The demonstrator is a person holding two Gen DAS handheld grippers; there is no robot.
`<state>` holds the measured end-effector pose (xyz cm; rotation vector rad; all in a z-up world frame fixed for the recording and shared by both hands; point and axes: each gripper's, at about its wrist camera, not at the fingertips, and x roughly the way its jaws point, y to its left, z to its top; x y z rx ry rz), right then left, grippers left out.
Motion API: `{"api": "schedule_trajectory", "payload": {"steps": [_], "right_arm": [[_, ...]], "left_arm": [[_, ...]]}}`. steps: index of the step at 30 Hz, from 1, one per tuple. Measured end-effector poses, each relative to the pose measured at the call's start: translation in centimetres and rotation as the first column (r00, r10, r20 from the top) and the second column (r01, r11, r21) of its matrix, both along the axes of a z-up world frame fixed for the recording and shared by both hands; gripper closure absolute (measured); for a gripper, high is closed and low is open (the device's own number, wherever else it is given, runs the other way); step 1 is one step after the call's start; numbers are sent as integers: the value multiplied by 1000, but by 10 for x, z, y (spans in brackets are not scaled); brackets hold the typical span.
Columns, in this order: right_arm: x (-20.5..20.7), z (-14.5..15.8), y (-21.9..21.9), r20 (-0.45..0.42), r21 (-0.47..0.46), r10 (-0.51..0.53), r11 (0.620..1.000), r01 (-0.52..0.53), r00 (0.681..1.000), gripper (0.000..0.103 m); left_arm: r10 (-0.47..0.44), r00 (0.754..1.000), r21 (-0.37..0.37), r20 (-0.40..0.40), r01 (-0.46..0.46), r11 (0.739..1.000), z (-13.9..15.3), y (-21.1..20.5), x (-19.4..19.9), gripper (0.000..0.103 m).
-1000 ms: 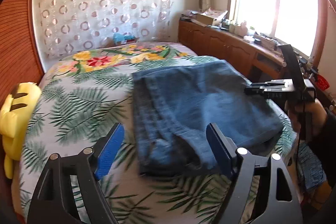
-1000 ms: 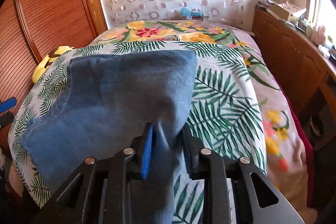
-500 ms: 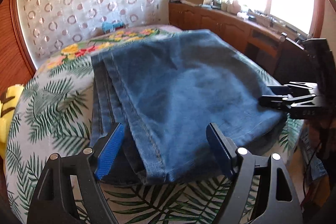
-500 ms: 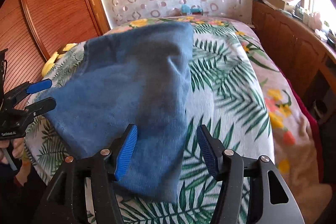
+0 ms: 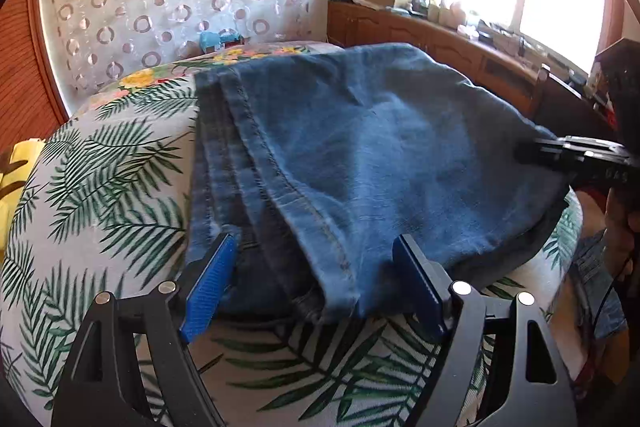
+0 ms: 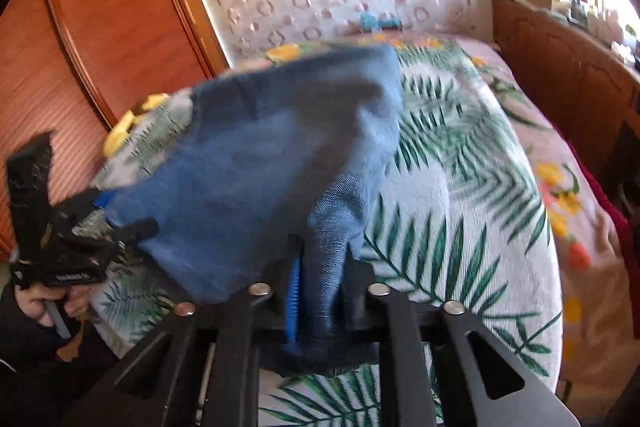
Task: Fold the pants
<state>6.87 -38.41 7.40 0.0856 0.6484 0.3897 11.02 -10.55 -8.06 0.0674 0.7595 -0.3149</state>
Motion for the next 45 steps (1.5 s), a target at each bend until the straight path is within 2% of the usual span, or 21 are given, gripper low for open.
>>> {"api": "schedule_trajectory", "payload": {"steps": [5, 10, 15, 19, 26, 29, 32, 35, 37, 39, 43, 45], "right_arm": [[-2, 31, 16, 81, -29, 30, 999, -28, 996, 91], [3, 58, 49, 150, -57, 111, 993, -104, 982, 92], [10, 68, 94, 165, -50, 220, 975, -215, 961, 92], [19, 58, 129, 136, -83, 302, 953, -292, 944, 92], [46, -4, 169, -41, -139, 387, 911, -389, 921, 92], [47, -4, 165, -32, -138, 379, 915, -379, 925, 92], [39, 8, 161, -11, -140, 371, 919, -369, 928, 84], [28, 24, 152, 29, -164, 357, 923, -348, 934, 70], [20, 32, 154, 58, -161, 345, 929, -332, 937, 51], [13, 39, 148, 102, -172, 324, 937, -304, 941, 41], [24, 45, 118, 124, -163, 245, 961, -224, 962, 37], [36, 45, 109, 131, -193, 202, 965, -175, 971, 36]], "left_arm": [[35, 999, -39, 32, -33, 999, 20, 19, -11, 22], [78, 993, -65, 83, -73, 995, 41, 46, -27, 22], [132, 986, -78, 104, -124, 989, 51, 79, -41, 22], [182, 978, -77, 100, -175, 982, 52, 106, -47, 22], [244, 964, -90, 101, -236, 968, 49, 134, -50, 22], [252, 963, -93, 98, -243, 965, 47, 137, -47, 22], [246, 964, -101, 101, -236, 966, 46, 134, -46, 22], [231, 967, -101, 106, -221, 970, 47, 128, -46, 22], [221, 970, -101, 105, -211, 972, 47, 124, -43, 22], [208, 973, -102, 100, -198, 975, 46, 119, -38, 22], [173, 981, -100, 83, -165, 981, 45, 107, -28, 22], [145, 987, -115, 67, -136, 984, 43, 100, -21, 22]]}}
